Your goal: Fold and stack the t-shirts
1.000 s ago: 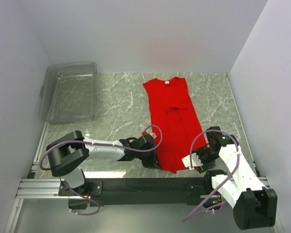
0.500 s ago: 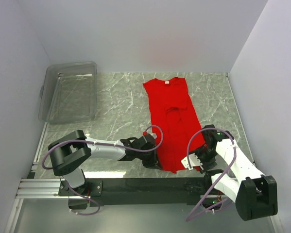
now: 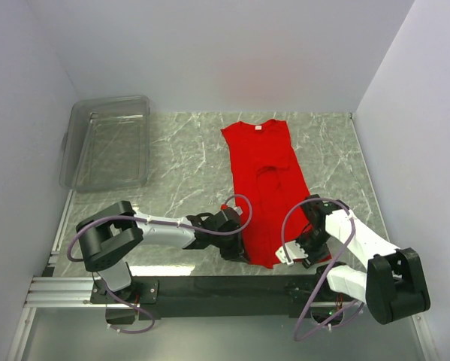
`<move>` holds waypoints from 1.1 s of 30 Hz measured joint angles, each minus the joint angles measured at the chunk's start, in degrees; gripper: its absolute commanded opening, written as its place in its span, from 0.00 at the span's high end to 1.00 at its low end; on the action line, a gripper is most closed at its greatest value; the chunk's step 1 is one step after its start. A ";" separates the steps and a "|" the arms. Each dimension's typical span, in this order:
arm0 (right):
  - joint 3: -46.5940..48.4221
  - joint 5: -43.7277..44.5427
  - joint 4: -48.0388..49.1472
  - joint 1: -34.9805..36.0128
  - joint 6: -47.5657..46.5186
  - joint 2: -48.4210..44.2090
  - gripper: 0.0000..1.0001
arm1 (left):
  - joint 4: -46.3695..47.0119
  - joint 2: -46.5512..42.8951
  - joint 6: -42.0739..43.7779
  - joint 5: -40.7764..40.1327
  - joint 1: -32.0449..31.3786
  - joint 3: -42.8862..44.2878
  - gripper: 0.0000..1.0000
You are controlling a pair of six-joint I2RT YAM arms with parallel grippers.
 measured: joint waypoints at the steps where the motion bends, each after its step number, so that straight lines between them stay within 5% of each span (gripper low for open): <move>1: -0.02 0.04 0.37 0.37 0.63 0.00 0.47 | 0.00 0.00 0.02 0.00 0.00 0.02 0.99; 11: -0.09 -0.57 3.28 1.66 5.38 -0.02 0.69 | -0.17 0.76 0.04 0.09 0.44 1.42 0.99; 18: -0.17 -0.63 4.44 1.99 8.70 -0.22 0.94 | -0.28 1.79 0.04 0.17 0.90 1.99 0.99; 33: 7.78 -6.29 -2.34 1.95 12.15 -0.13 1.00 | -1.75 0.94 1.33 -0.11 1.64 2.08 0.99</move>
